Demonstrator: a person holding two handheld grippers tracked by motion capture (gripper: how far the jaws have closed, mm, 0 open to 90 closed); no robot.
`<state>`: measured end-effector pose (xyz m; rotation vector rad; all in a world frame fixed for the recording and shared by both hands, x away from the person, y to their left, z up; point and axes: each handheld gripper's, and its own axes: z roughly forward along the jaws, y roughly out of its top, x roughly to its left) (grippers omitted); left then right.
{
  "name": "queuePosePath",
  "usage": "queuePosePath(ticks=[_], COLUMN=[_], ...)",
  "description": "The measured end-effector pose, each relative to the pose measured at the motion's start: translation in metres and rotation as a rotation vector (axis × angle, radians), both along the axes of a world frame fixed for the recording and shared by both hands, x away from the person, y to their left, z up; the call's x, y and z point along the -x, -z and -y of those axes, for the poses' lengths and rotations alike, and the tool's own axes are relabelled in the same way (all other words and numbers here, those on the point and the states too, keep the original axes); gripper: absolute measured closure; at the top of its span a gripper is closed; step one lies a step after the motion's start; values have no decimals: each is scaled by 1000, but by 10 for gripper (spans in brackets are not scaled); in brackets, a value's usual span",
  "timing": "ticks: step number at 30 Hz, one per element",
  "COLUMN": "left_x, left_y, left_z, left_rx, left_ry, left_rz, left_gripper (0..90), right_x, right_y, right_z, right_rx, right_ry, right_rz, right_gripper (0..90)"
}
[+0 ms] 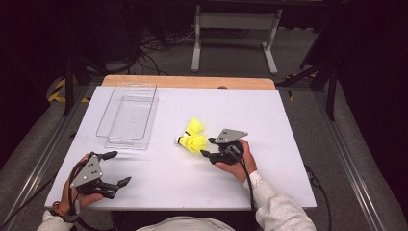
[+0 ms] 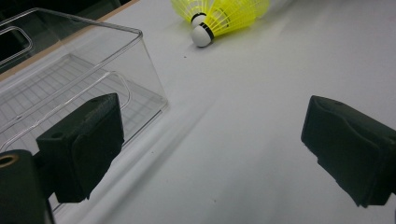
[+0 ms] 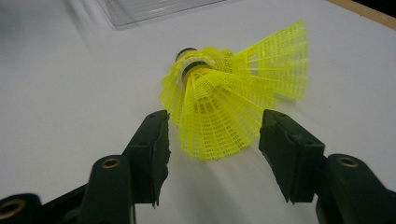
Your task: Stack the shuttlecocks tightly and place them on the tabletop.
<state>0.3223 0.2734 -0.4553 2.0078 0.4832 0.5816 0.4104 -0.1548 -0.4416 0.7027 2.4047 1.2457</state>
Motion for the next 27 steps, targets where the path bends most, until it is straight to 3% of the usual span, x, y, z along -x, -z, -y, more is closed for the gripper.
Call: queuePosePath(ticks=[5, 27], left_x=[0, 0], left_y=[0, 0], left_z=[0, 0], left_rx=[0, -7], left_ry=[-1, -1], left_rz=[1, 4], left_gripper=[67, 68], right_x=[1, 9], right_y=[-4, -16], right_z=[3, 13], right_rx=[7, 25], right_ry=[9, 38], right_rz=[22, 102], right_gripper=[378, 334])
